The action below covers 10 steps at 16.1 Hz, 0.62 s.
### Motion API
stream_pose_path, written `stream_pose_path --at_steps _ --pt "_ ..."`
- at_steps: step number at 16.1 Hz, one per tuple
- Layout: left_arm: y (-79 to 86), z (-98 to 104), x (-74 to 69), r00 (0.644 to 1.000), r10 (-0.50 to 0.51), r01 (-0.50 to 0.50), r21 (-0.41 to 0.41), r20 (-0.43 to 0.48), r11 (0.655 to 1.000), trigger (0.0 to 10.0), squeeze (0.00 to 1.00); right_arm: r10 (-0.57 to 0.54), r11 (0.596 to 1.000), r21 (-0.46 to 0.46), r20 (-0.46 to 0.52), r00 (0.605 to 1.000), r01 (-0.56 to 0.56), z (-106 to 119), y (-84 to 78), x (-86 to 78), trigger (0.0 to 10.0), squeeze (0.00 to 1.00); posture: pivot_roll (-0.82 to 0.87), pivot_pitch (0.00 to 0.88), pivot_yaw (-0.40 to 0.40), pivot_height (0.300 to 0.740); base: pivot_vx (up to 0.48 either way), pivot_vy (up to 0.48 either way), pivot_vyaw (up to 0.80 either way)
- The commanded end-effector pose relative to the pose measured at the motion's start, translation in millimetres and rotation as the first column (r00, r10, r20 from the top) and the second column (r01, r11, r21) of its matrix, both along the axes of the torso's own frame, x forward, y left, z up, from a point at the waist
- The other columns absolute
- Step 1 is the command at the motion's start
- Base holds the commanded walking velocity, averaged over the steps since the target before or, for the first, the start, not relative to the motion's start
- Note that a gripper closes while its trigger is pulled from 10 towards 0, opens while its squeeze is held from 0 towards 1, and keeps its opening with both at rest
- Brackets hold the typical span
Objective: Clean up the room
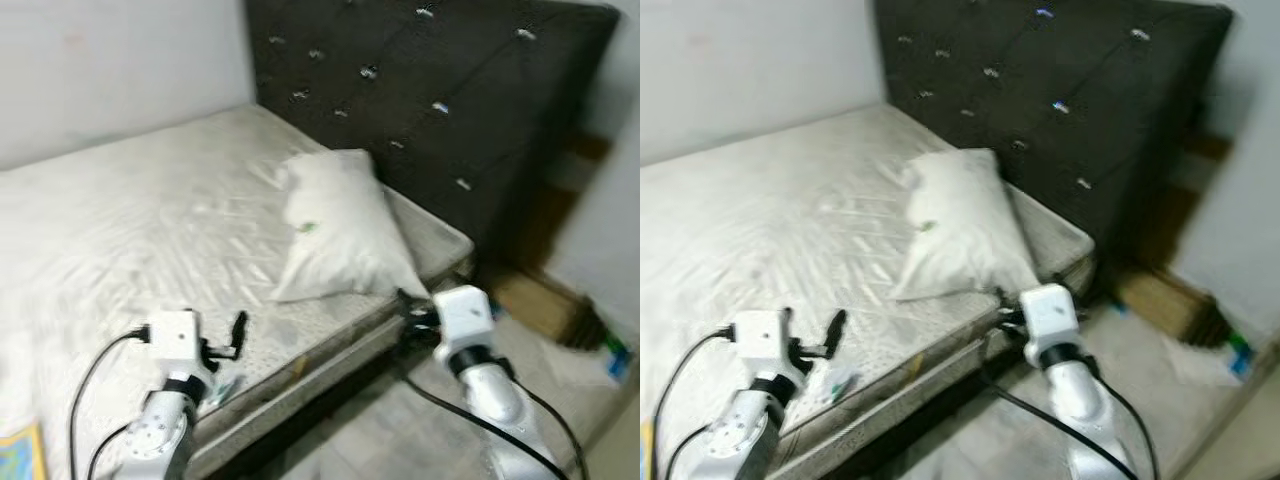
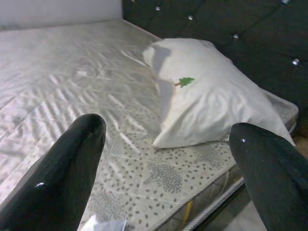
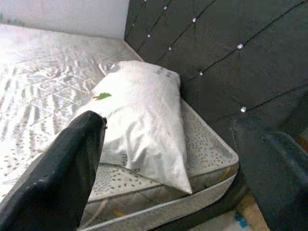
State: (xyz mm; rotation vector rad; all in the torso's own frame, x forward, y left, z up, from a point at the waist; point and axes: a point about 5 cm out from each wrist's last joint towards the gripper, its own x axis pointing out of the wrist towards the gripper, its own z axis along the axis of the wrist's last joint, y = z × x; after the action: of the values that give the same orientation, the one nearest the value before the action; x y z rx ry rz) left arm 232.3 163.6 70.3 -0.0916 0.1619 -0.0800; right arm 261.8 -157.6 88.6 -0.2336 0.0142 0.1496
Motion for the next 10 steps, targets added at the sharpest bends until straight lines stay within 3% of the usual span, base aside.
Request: stream_pose_path --at_steps 1,10 --pt "8.4 2.9 0.7 1.0 0.023 -0.024 0.016 0.01 1.0 10.0 0.0 0.028 0.999 0.02 0.002 1.0 -0.028 1.8 9.2 1.8 10.0 0.0 -0.14 0.0 -0.043 0.74 0.0 0.0 0.8" --pt "11.3 4.3 2.4 0.999 0.046 -0.046 0.016 0.023 0.999 10.0 0.0 0.033 0.999 0.021 0.002 0.999 -0.033 2.8 10.8 2.0 10.0 0.0 -0.14 0.0 -0.04 0.74 0.0 0.0 0.8"
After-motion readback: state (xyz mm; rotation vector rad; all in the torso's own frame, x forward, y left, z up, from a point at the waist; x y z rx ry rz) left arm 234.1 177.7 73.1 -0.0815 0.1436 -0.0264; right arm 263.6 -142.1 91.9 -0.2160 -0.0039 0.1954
